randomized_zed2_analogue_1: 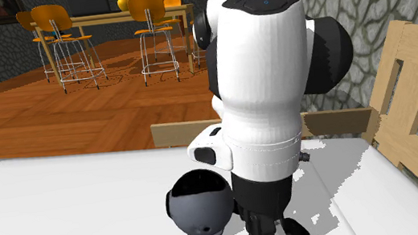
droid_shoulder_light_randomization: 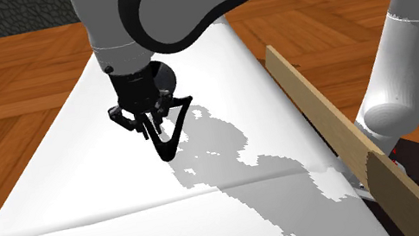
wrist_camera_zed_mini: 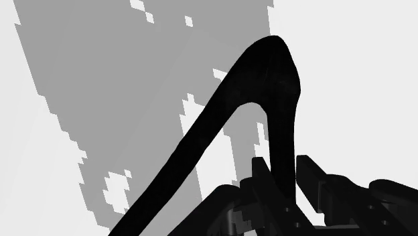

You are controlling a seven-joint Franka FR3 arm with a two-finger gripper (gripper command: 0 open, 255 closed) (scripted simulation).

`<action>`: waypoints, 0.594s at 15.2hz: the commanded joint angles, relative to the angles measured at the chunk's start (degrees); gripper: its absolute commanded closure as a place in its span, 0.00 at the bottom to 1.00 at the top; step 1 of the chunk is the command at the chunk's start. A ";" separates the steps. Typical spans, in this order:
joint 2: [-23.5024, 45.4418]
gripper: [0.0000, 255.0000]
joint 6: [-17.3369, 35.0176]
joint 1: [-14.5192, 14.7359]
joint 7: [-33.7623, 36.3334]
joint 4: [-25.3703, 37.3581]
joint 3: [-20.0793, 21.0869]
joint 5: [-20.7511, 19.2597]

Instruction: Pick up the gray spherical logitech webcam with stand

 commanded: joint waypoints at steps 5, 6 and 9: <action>0.05 1.00 0.07 -0.02 0.01 -0.11 -0.03 -0.03; 0.52 1.00 0.12 0.12 0.23 0.16 -0.02 -0.38; 0.50 1.00 -2.19 0.21 0.18 2.45 0.04 -0.33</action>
